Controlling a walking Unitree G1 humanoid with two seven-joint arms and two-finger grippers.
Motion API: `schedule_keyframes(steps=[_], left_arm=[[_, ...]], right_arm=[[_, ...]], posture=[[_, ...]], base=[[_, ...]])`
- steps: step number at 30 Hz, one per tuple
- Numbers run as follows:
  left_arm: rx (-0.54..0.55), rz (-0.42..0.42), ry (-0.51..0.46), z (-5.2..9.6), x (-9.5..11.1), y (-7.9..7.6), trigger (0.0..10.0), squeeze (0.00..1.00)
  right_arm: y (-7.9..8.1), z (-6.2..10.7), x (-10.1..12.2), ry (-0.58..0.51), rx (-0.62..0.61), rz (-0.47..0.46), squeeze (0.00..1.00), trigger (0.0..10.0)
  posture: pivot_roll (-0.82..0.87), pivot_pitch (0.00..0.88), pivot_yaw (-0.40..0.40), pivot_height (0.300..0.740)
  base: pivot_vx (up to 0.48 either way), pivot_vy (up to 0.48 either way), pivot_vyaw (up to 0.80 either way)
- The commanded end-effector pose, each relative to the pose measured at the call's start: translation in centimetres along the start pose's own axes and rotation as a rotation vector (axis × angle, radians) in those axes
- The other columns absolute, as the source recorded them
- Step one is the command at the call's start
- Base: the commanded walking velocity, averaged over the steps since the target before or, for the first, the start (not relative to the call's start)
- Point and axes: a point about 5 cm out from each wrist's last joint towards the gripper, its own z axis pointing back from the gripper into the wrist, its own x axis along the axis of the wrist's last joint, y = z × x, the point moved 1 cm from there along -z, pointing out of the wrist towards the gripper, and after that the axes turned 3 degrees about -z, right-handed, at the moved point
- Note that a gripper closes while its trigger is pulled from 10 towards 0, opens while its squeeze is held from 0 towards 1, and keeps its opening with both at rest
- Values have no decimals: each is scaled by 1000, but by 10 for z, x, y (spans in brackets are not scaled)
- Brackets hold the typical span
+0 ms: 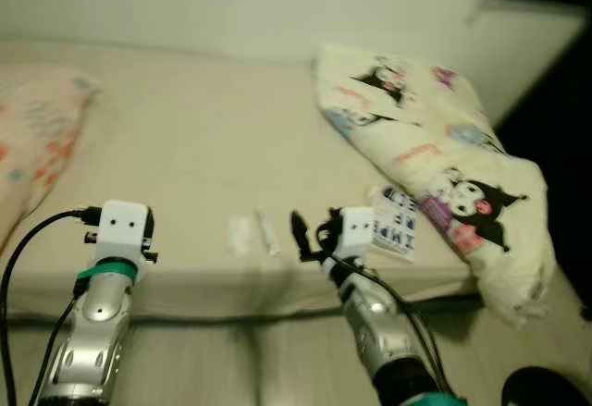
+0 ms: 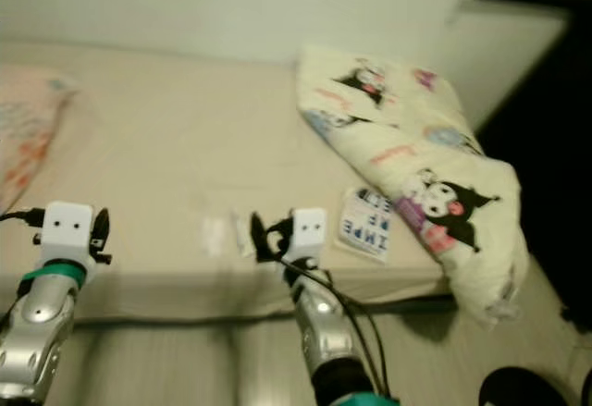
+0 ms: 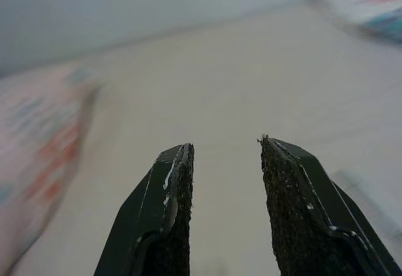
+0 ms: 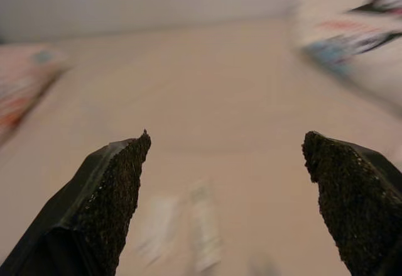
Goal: Clean up the room
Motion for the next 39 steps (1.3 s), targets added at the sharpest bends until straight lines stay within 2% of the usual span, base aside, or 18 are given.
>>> schedule_keyframes(steps=[1, 9, 13, 21, 29, 30, 35, 39], left_arm=[[-8, -3, 12, 1, -4, -2, 10000, 0], [-4, -11, 20, 2, -6, -2, 10000, 0], [0, -3, 25, 2, -6, -1, 10000, 0], [-55, -19, 42, 4, -13, -10, 10000, 0], [-220, -19, 129, 15, -40, -29, 10000, 0], [-243, -38, 137, 18, -45, -32, 10000, 0], [-299, -100, 148, 25, -58, -38, 10000, 0], [-314, -86, 164, 28, -61, -41, 10000, 0]], right_arm=[[-5, 3, -5, 20, -24, -8, 0, 10000], [-6, 2, -4, 20, -23, -6, 0, 10000], [-5, 2, -4, 21, -19, -7, 0, 10000], [-3, 3, -6, 16, -16, -26, 0, 10000], [-6, 5, -12, 44, -23, -13, 0, 10000], [-6, 6, -13, 49, -24, -10, 0, 10000], [-8, 7, -16, 64, -27, 0, 0, 10000], [-8, 9, -18, 72, -24, 4, 0, 10000]], posture=[[176, 18, -43, 740], [177, 21, -44, 740], [176, 21, -42, 740], [175, 16, -38, 740], [170, 11, -33, 705], [170, 11, -34, 700], [171, 15, -38, 680], [171, 22, -42, 665]], base=[[461, 0, 0], [362, 0, 0], [0, 0, 0], [0, 0, 0], [0, 0, 0], [0, 0, 0], [0, 0, 0], [0, 0, 0]])
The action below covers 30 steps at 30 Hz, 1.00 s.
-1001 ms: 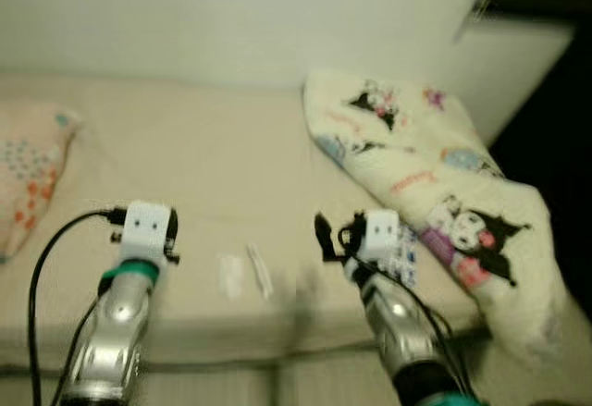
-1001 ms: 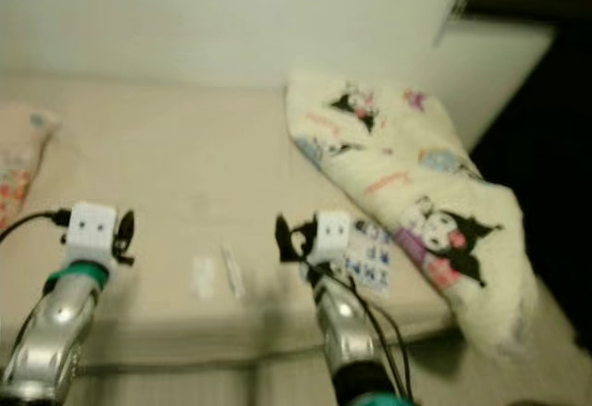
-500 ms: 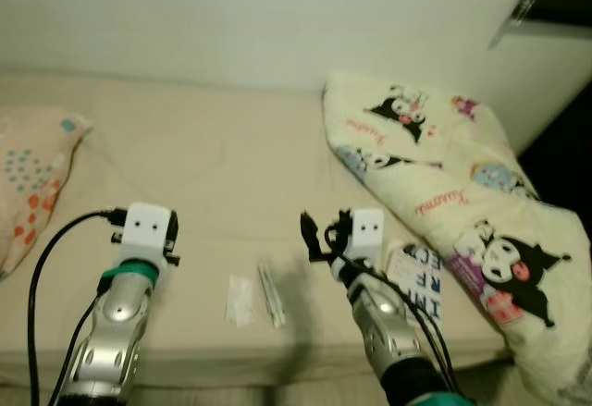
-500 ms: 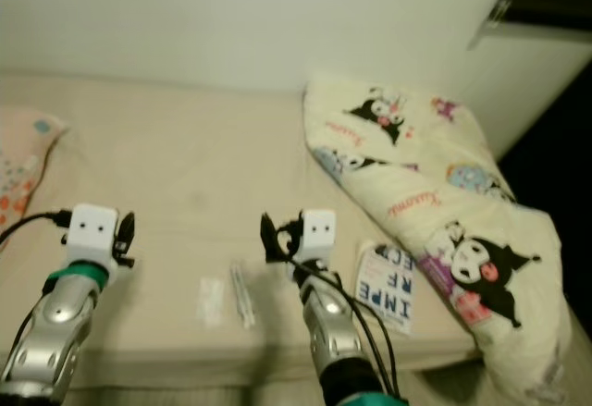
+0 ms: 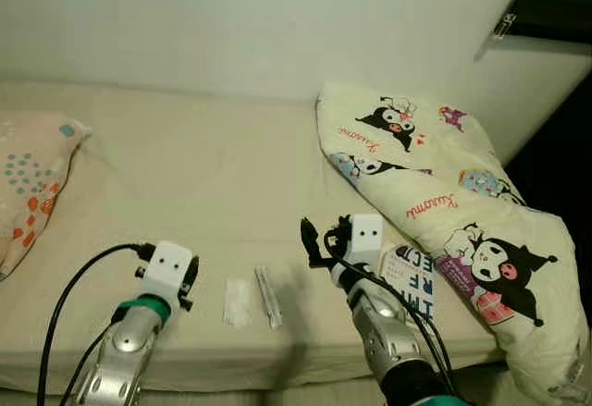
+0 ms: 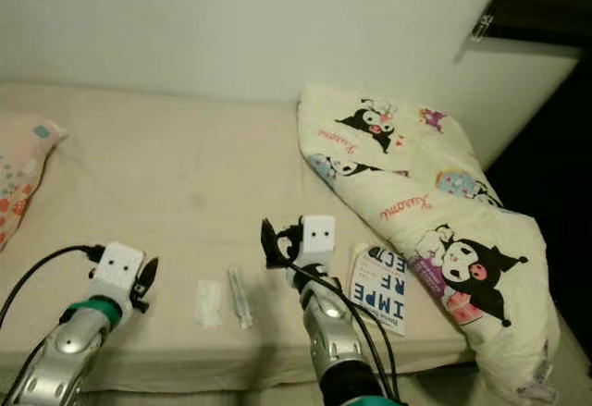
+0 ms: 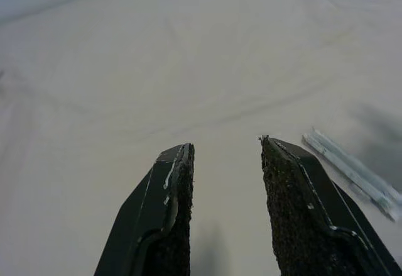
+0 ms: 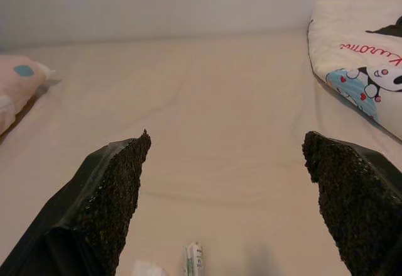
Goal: Clean up the room
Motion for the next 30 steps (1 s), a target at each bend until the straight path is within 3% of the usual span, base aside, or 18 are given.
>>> schedule_keyframes(steps=[1, 7, 12, 21, 22, 23, 24, 25, 30], left_arm=[[-31, 6, 15, 2, -6, -8, 10000, 0], [-51, 22, 13, 4, -7, -15, 10000, 0], [-130, 26, 14, 4, -8, -27, 10000, 0], [-115, 24, -17, -6, -3, -20, 10000, 0], [-122, 10, -27, -10, 1, -18, 10000, 396], [-130, 0, -35, -15, 4, -16, 10000, 573], [-130, 0, -35, -15, 4, -16, 10000, 573], [-141, 2, -42, -19, 7, -15, 10000, 1000], [-180, -5, -56, -33, 16, -11, 10000, 1000]], right_arm=[[-4, 5, -10, 39, -11, 9, 0, 10000], [-4, 6, -11, 44, -7, 12, 0, 10000], [-6, 5, -10, 46, -8, 16, 0, 10000], [-8, 6, -10, 49, -12, 26, 0, 10000], [-9, 7, -9, 47, -13, 28, 0, 10000], [-9, 7, -8, 42, -12, 28, 0, 10000], [-9, 7, -8, 42, -12, 28, 0, 10000], [-10, 7, -6, 37, -10, 31, 0, 10000], [-12, 8, 0, 23, 4, 54, 0, 10000]], posture=[[171, 22, -42, 660], [171, 29, -50, 635], [167, 33, -54, 610], [162, 49, -70, 585], [157, 64, -79, 585], [152, 71, -84, 585], [152, 71, -84, 585], [140, 84, -95, 585], [107, 109, -101, 585]], base=[[0, 0, 0], [0, 0, 0], [0, 0, 0], [0, 0, 0], [0, 0, 0], [0, 0, 0], [0, 0, 0], [0, 0, 0], [0, 0, 0]])
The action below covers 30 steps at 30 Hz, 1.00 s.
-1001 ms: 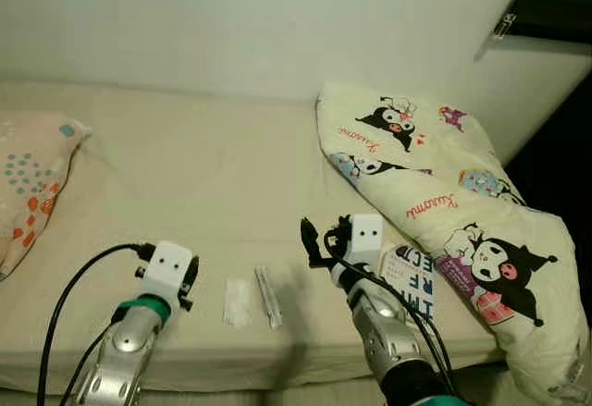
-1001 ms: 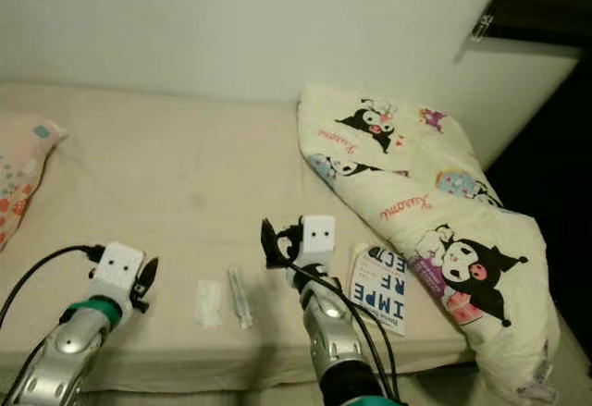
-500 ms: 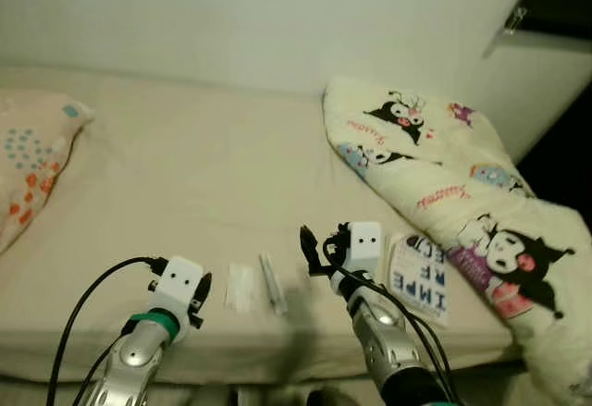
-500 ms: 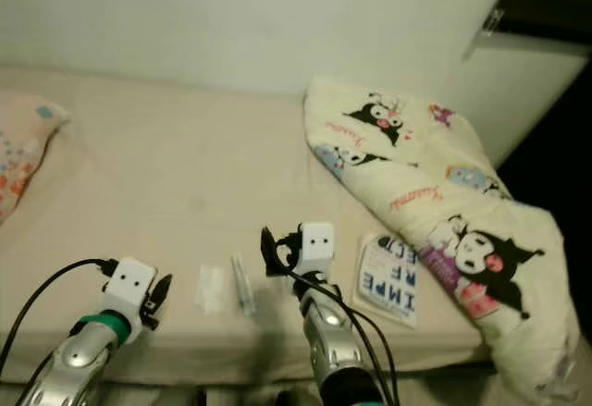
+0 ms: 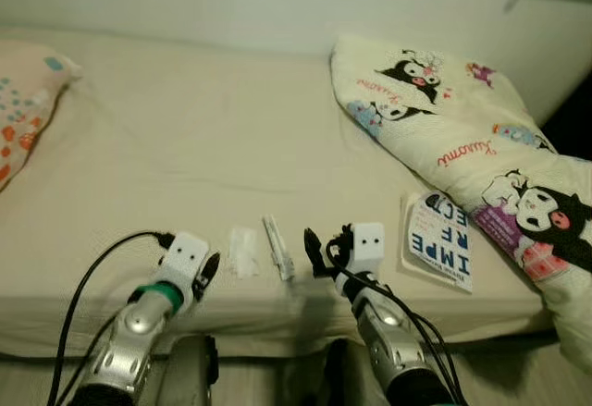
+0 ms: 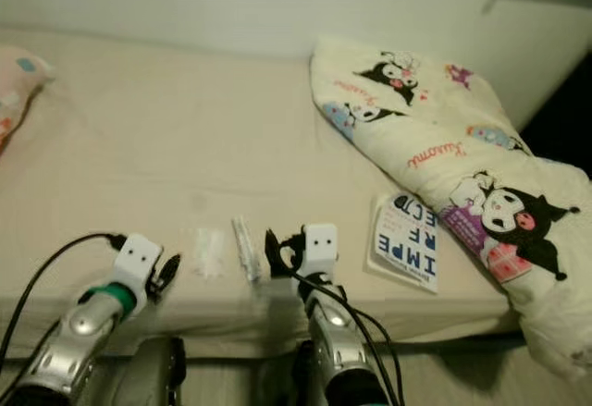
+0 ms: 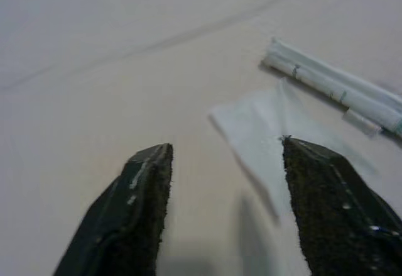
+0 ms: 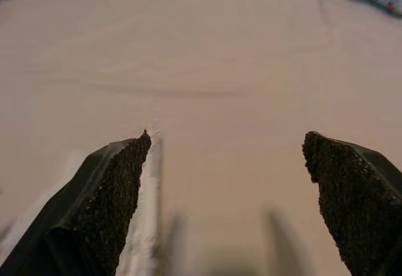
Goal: Clean up the room
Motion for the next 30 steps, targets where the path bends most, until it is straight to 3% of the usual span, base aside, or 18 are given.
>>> schedule_keyframes(steps=[1, 7, 8, 12, 13, 18, 19, 20, 21, 22, 23, 30], left_arm=[[-39, 8, 14, -3, -4, -5, 10000, 1000], [-193, 12, 40, -16, 1, -9, 10000, 1000], [-217, -2, 48, -18, 2, -8, 10000, 0], [-239, -5, 77, -23, 3, -4, 10000, 0], [-259, 34, 103, -24, 1, -3, 10000, 0], [-310, 70, 183, -23, -10, -5, 10000, 0], [-322, 79, 189, -23, -11, -6, 9922, 0], [-329, 71, 208, -21, -17, -9, 9059, 0], [-333, 63, 222, -19, -22, -11, 9059, 0], [-326, 73, 235, -17, -26, -11, 1451, 0], [-315, 79, 244, -16, -30, -10, 0, 0], [-239, 7, 250, -13, -36, 3, 0, 0]], right_arm=[[-3, 2, 1, 5, 1, 13, 0, 10000], [-6, 1, 11, -15, 5, 34, 0, 10000], [-5, 2, 13, -22, 9, 35, 0, 10000], [-1, 5, 16, -33, 21, 35, 0, 10000], [1, 7, 16, -35, 26, 35, 0, 10000], [4, 15, 14, -29, 36, 36, 0, 10000], [4, 16, 14, -26, 37, 36, 0, 10000], [5, 18, 13, -22, 39, 36, 0, 10000], [6, 18, 12, -18, 40, 36, 0, 10000], [8, 18, 13, -18, 46, 35, 0, 10000], [10, 18, 14, -16, 53, 34, 0, 10000], [22, 14, 21, -22, 103, 35, 0, 10000]], posture=[[82, 127, -102, 585], [25, 164, -97, 585], [16, 171, -94, 585], [-1, 185, -89, 585], [-18, 201, -81, 585], [-37, 216, -74, 585], [-37, 216, -74, 585], [-41, 221, -74, 585], [-41, 221, -74, 585], [-45, 230, -77, 585], [-45, 230, -77, 585], [-44, 236, -83, 585]], base=[[0, 0, 0], [0, 0, 0], [0, 0, 0], [0, 0, 0], [0, 0, 0], [0, 0, 0], [0, 0, 0], [0, 0, 0], [0, 0, 0], [0, 0, 0], [0, 0, 0], [0, 0, 0]])
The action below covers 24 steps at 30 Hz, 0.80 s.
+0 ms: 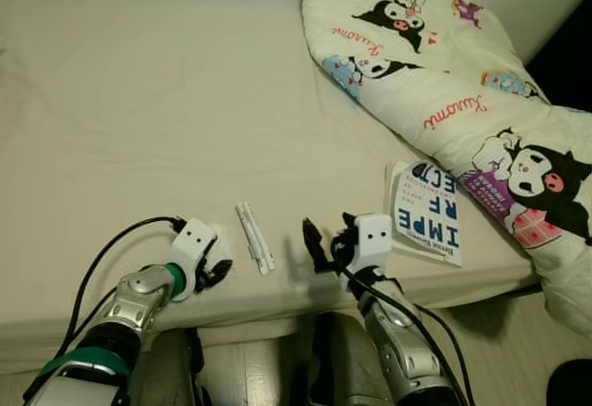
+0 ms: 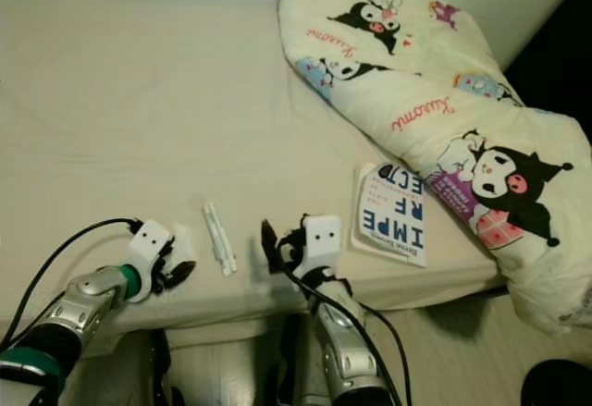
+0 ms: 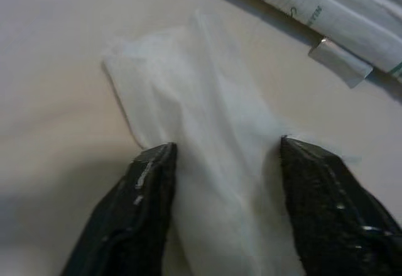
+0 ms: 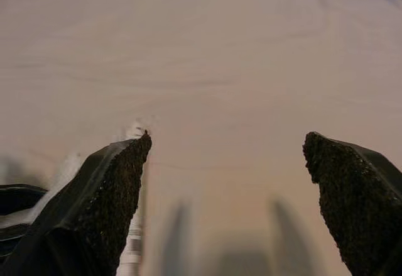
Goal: Clean up the room
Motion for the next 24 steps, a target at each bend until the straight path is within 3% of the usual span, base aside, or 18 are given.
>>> schedule_keyframes(steps=[1, 5, 6, 8, 11, 13, 14, 15, 16, 17, 18, 22, 24], left_arm=[[4, -3, 77, 4, -20, -4, 0, 0], [39, -13, 67, 5, -19, 1, 0, 0], [72, -6, 8, 6, -12, 6, 0, 0], [72, -6, 8, 6, -12, 6, 0, 0], [107, 9, -72, 9, -4, 11, 0, 0], [208, 14, -177, 20, 5, 24, 0, 0], [302, 13, -235, 33, 10, 36, 0, 0], [363, 10, -266, 42, 13, 44, 0, 0], [363, 10, -266, 42, 13, 44, 0, 0], [413, 8, -293, 51, 16, 51, 10000, 0], [476, 2, -332, 66, 22, 61, 10000, 0], [616, -17, -414, 111, 36, 81, 10000, 0], [635, -18, -423, 119, 38, 83, 10000, 0]], right_arm=[[1, 2, -4, 24, 8, -5, 0, 10000], [5, 0, -2, 26, 34, -8, 0, 10000], [20, -1, -11, 88, 143, 21, 0, 10000], [20, -1, -11, 88, 143, 21, 0, 10000], [33, -1, -22, 153, 238, 70, 0, 10000], [44, -3, -30, 195, 304, 95, 0, 10000], [49, -6, -34, 209, 319, 99, 196, 10000], [52, -8, -36, 216, 324, 100, 196, 10000], [52, -8, -36, 216, 324, 100, 196, 10000], [54, -10, -38, 224, 325, 100, 945, 10000], [58, -12, -42, 237, 327, 105, 1000, 10000], [63, -19, -51, 266, 285, 121, 1000, 10000], [63, -21, -52, 267, 269, 122, 1000, 10000]], posture=[[-38, 237, -86, 585], [-38, 237, -86, 585], [9, 228, -94, 585], [9, 228, -94, 585], [40, 221, -96, 585], [82, 212, -100, 585], [96, 209, -103, 585], [111, 207, -104, 585], [111, 207, -104, 585], [128, 204, -106, 585], [173, 200, -112, 585], [251, 207, -127, 585], [251, 207, -127, 585]], base=[[0, 0, 0], [0, 0, 0], [0, 0, 0], [0, 0, 0], [0, 0, 0], [0, 0, 0], [0, 0, 0], [0, 0, 0], [0, 0, 0], [0, 0, 0], [0, 0, 0], [0, 0, 0], [0, 0, 0]])
